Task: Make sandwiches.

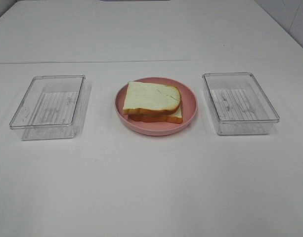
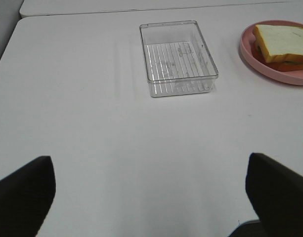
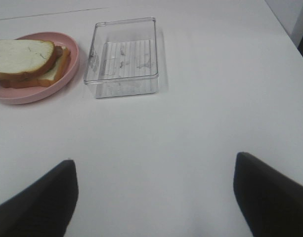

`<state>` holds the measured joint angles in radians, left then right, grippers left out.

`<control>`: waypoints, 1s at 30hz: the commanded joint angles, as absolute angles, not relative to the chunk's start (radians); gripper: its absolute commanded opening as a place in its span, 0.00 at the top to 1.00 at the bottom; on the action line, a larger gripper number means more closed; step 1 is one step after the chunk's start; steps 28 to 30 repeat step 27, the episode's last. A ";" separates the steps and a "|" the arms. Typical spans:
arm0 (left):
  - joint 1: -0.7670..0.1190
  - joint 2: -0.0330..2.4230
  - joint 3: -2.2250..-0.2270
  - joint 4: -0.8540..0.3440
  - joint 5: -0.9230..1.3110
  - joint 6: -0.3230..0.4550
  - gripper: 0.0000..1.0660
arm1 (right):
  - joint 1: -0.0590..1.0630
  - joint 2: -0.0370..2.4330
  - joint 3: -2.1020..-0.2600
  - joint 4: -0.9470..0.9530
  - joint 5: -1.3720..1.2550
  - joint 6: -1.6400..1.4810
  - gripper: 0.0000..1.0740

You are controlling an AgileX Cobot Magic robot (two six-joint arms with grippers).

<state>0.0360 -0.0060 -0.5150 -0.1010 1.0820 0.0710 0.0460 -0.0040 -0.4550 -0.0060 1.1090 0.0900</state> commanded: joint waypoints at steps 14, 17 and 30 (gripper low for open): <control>0.037 -0.018 -0.515 -0.113 1.076 0.066 0.06 | 0.017 -0.036 -0.454 -0.009 1.099 0.081 0.26; 0.037 -0.018 -0.515 -0.113 1.076 0.066 0.06 | 0.017 -0.036 -0.454 -0.009 1.099 0.081 0.26; 0.037 -0.018 -0.515 -0.113 1.076 0.066 0.06 | 0.017 -0.036 -0.454 -0.009 1.099 0.081 0.26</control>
